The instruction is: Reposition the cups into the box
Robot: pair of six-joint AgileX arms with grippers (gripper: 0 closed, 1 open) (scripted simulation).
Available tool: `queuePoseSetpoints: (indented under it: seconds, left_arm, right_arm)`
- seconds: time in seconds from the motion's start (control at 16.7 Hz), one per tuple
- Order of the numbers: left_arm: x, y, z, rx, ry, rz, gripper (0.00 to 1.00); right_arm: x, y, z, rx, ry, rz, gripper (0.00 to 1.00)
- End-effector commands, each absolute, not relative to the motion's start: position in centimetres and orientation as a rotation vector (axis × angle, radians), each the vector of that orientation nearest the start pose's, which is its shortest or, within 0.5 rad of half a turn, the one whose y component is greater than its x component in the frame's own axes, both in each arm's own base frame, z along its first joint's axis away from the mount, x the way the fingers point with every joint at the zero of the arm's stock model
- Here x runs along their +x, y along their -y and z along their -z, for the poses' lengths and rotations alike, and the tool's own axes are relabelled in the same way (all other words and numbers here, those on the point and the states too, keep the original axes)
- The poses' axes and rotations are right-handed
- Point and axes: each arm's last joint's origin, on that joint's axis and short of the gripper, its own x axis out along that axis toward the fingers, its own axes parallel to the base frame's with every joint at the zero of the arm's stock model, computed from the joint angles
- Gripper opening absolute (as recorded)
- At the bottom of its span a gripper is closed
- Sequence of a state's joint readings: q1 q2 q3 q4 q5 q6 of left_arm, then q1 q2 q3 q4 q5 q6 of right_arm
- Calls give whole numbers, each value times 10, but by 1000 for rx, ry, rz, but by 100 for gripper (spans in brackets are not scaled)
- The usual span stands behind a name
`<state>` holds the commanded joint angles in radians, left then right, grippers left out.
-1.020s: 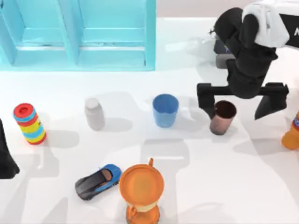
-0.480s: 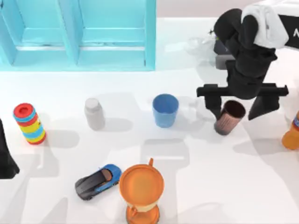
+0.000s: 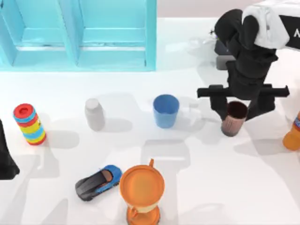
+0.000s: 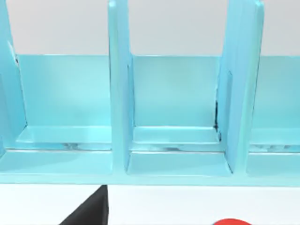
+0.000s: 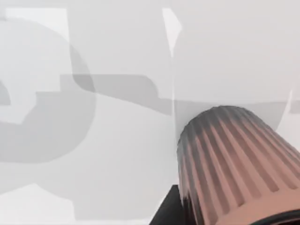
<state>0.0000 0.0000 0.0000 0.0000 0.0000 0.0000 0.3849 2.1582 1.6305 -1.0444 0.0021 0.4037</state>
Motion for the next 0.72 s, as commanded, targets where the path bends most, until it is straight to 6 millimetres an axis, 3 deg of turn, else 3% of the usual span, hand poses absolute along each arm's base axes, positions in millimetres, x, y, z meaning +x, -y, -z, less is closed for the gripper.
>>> queuePoseSetpoints:
  seconds: [0.54, 0.72]
  left_arm:
    - [106, 1, -160, 0, 0, 0, 100]
    - [106, 1, -160, 0, 0, 0, 100]
  right_arm:
    - [383, -158, -150, 14, -1569, 11, 0]
    - [400, -135, -165, 108, -1535, 48, 0]
